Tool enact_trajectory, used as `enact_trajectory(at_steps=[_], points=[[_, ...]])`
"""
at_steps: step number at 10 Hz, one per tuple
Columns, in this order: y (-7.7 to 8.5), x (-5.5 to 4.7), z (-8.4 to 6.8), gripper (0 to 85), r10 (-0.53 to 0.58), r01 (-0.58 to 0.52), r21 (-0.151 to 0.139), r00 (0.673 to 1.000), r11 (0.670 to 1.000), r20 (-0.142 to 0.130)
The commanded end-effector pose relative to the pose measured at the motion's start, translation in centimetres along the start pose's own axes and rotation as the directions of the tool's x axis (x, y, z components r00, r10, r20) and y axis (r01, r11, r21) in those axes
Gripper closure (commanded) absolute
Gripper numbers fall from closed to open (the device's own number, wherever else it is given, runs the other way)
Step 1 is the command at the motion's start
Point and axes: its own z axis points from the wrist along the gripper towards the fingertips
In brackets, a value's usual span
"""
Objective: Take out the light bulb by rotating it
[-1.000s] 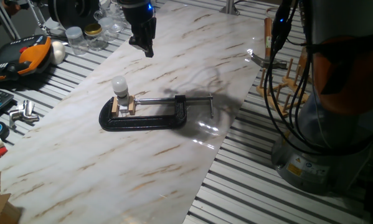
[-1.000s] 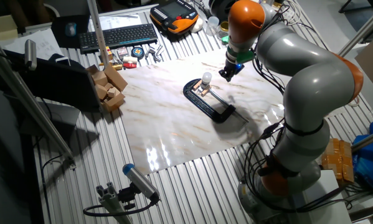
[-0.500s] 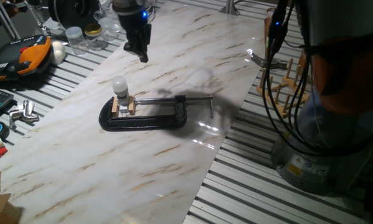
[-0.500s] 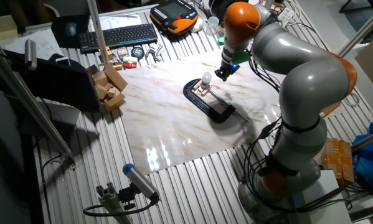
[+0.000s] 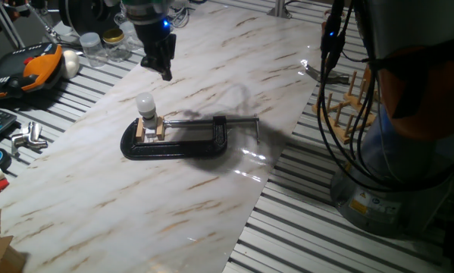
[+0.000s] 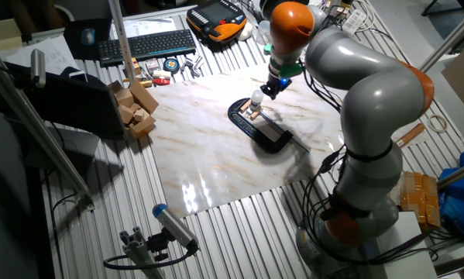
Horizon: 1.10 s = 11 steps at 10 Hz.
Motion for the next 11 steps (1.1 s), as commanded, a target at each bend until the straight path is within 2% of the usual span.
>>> enact_trajectory(at_steps=[1, 4, 6, 7, 9, 10, 11], points=[[0.2, -0.3, 0.4, 85.0, 0.012, -0.012, 0.002, 1.000, 1.000, 0.010], [1.5, -1.4, 0.4, 85.0, 0.061, -0.061, 0.028, 0.998, 0.998, 0.006], [2.0, -1.9, 0.7, 85.0, 0.104, -0.104, 0.019, 0.995, 0.994, 0.008], [1.9, -2.2, 1.0, 85.0, 0.107, -0.107, 0.009, 0.994, 0.994, 0.006], [1.5, -2.8, 2.0, 85.0, 0.090, -0.089, -0.008, 0.996, 0.996, 0.022], [1.4, -2.9, 2.0, 85.0, 0.085, -0.084, -0.019, 0.996, 0.996, 0.024], [1.3, -2.9, 1.7, 85.0, 0.073, -0.072, -0.011, 0.997, 0.997, 0.021]])
